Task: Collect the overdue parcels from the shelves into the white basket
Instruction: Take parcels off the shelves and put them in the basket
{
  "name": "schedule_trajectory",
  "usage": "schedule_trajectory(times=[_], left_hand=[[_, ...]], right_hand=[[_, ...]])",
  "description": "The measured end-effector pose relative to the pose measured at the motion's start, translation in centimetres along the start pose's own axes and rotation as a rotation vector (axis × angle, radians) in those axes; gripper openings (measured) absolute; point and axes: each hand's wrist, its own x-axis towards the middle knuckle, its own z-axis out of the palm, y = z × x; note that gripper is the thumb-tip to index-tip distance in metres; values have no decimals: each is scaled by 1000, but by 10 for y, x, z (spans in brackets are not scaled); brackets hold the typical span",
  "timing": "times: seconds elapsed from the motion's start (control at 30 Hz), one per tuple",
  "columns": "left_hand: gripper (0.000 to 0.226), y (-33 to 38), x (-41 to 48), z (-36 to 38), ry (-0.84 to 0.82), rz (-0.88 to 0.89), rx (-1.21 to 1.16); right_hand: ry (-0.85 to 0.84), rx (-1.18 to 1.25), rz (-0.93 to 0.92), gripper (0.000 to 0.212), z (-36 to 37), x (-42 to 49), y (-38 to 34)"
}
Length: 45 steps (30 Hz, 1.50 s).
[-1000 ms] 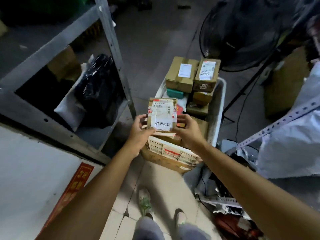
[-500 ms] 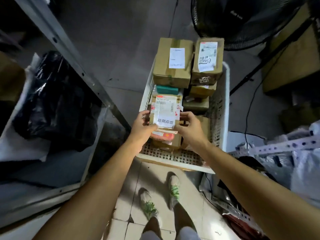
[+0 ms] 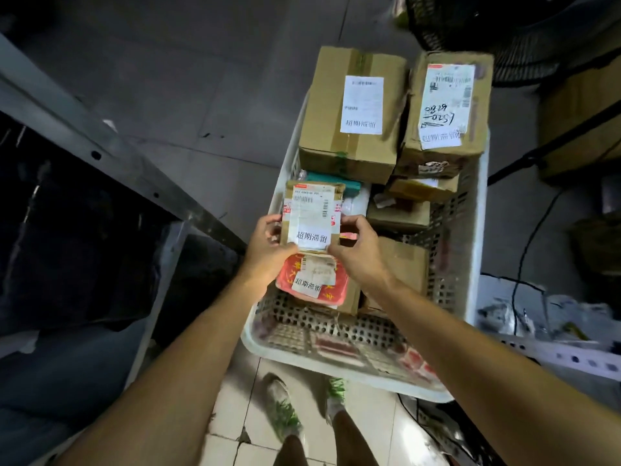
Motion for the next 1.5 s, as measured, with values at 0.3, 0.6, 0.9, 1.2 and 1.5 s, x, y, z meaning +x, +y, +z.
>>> schedule_trajectory(times=[0.3, 0.6, 0.9, 1.2, 1.5], left_hand=[[60, -1, 3, -10, -111, 21, 229], [53, 15, -14, -17, -101, 52, 534], [42, 81, -85, -67, -66, 160, 920], [38, 105, -208, -132, 189, 108, 929], [40, 20, -400, -180, 513, 21, 749]], right_hand=[[-14, -32, 36, 42, 3, 4, 5], [-118, -262, 118, 26, -19, 9, -10], [-245, -983, -109, 42, -35, -56, -108], [-373, -1259, -446, 50, -3, -143, -187], [-729, -1484, -859, 39, 83, -283, -180]])
